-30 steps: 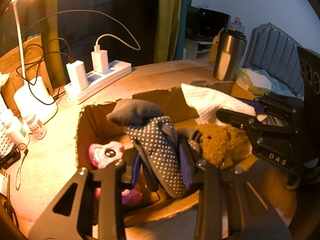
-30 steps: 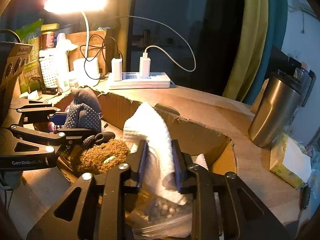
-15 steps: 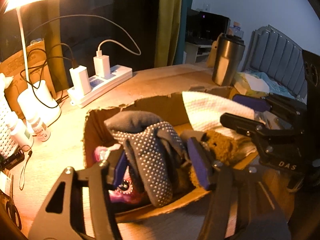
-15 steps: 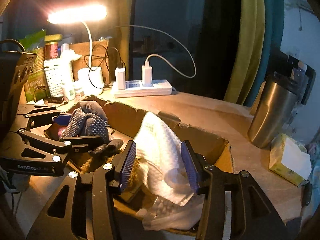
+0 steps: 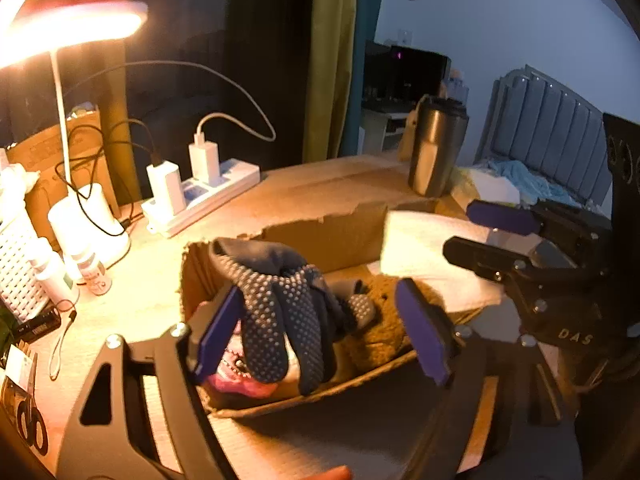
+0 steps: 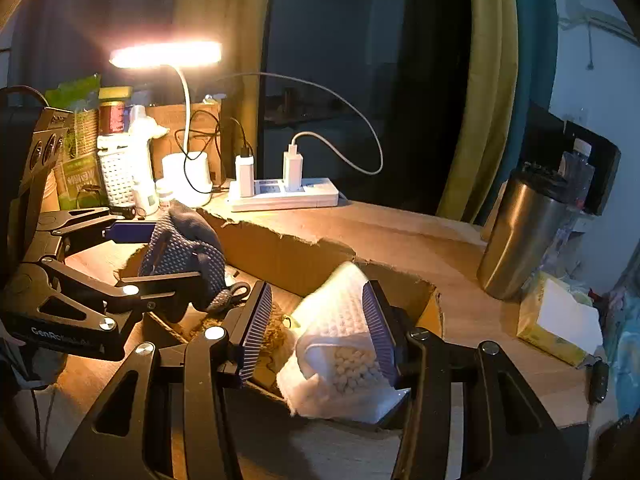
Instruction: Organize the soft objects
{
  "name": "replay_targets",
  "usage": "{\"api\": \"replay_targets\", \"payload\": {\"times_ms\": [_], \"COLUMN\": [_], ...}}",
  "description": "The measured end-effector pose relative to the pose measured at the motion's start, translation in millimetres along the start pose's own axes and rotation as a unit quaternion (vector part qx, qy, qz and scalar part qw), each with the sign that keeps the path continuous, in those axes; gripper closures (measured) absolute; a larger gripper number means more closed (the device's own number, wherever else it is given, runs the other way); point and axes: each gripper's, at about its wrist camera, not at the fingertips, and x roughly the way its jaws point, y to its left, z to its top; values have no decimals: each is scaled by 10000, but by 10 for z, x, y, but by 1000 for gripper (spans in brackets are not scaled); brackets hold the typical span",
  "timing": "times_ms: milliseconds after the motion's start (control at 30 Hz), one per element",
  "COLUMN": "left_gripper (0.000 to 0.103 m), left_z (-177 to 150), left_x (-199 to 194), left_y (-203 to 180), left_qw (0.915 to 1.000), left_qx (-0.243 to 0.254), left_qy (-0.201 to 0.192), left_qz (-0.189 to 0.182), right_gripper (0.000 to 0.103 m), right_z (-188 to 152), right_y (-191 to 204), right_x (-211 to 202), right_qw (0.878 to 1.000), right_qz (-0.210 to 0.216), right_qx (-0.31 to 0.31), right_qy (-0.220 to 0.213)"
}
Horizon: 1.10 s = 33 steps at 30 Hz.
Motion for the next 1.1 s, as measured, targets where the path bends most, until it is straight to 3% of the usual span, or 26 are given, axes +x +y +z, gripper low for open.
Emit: {"api": "replay_targets", "payload": {"times_ms": [467, 1100], "left_gripper": [22, 22], "left_z": [19, 41], "left_x": [-451, -1027], "left_y": [22, -34], "left_qw": [9990, 9956], "left_qx": [-122, -71], "left_qy": [-421, -937], "left_qz": [-66, 48], "right_gripper": [50, 46], "right_z": [150, 148], "right_y": [106, 228], "right_x": [-310, -802], "right_qw": [9991, 9987], "right_qz": [258, -181], "right_qx": [136, 112], "right_qy": [-309, -456]}}
